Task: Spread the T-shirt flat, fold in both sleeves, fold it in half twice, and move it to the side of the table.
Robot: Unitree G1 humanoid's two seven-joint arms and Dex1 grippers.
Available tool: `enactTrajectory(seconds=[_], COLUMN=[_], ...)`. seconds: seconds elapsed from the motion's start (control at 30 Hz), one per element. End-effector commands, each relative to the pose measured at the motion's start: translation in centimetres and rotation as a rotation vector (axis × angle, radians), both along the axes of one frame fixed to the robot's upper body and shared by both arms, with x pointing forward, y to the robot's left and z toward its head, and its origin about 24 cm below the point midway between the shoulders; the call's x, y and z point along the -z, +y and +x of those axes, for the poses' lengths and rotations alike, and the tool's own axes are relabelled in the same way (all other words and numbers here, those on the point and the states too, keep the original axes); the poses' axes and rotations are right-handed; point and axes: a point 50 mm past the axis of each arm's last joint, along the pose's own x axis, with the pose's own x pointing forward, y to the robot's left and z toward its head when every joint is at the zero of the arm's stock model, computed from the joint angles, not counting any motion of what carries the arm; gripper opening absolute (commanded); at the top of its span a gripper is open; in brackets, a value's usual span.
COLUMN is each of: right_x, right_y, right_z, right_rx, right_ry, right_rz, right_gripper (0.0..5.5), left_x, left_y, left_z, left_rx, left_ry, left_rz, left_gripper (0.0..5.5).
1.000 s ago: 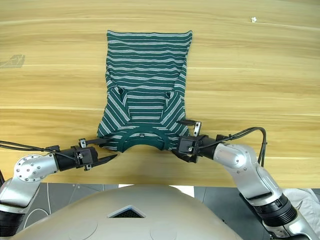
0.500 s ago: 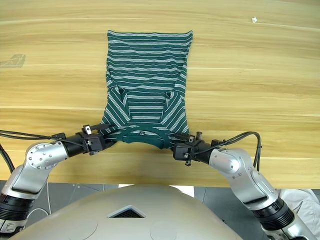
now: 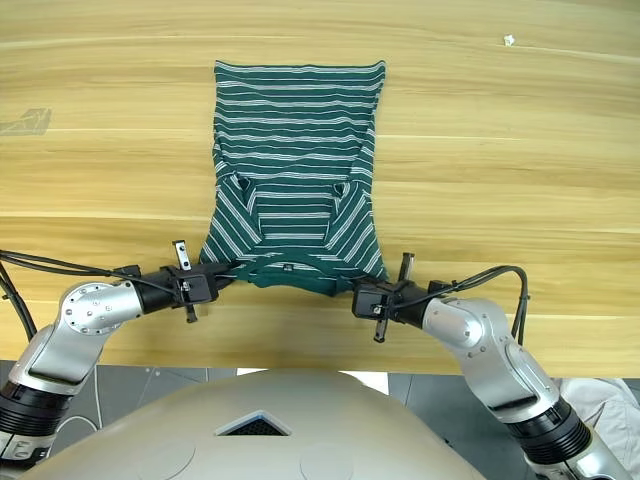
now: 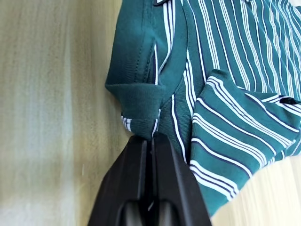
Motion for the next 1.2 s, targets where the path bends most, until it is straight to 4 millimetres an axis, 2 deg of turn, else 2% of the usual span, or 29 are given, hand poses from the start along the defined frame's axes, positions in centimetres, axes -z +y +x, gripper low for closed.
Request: enactTrajectory(seconds=[0.03,0.2,0.27,0.37,0.47,0.6,0.73,0.87,0.97,1.1,1.2], right_x=[-0.5,-2.3,-3.6,-6.3,-8.4,-10.0,-11.5,-11.2,-10.6,-8.5,-6.9], right_y=[-0.2,-0.9,-1.5,-2.4,-2.9,-2.8,-2.4,-1.4,-0.9,0.4,0.9], right_z=[-1.2,-2.1,-1.3,1.0,2.9,5.8,11.4,18.0,21.5,24.5,25.5], right_rx=[-0.038,-0.133,-0.129,-0.107,-0.108,-0.148,-0.127,-0.064,-0.032,-0.033,-0.015], right_ry=[0.082,0.101,0.041,-0.11,-0.188,-0.242,-0.33,-0.407,-0.459,-0.483,-0.496], right_rz=[0.011,-0.002,-0.024,-0.068,-0.094,-0.131,-0.18,-0.237,-0.295,-0.357,-0.392], right_gripper=[0.0,0.0,0.0,0.0,0.0,0.0,0.0,0.0,0.0,0.0,0.0], left_x=[1.4,-0.9,-2.3,-4.4,-6.1,-7.8,-8.5,-8.2,-7.8,-7.0,-6.6], left_y=[1.4,0.9,0.7,1.1,1.5,1.8,1.1,0.1,-0.4,-0.8,-1.5], left_z=[-1.9,-3.0,-2.7,-1.1,1.6,5.9,10.9,16.6,19.4,22.3,23.6], left_rx=[0.007,0.094,0.104,0.103,0.103,0.104,0.071,-0.031,-0.088,-0.202,-0.281], left_ry=[0.158,0.175,0.153,0.083,-0.003,-0.064,-0.114,-0.187,-0.213,-0.273,-0.323], left_rz=[0.068,-0.043,-0.096,-0.11,-0.083,-0.047,-0.024,0.023,0.061,0.128,0.171], left_gripper=[0.05,0.05,0.05,0.05,0.05,0.05,0.05,0.05,0.05,0.05,0.05])
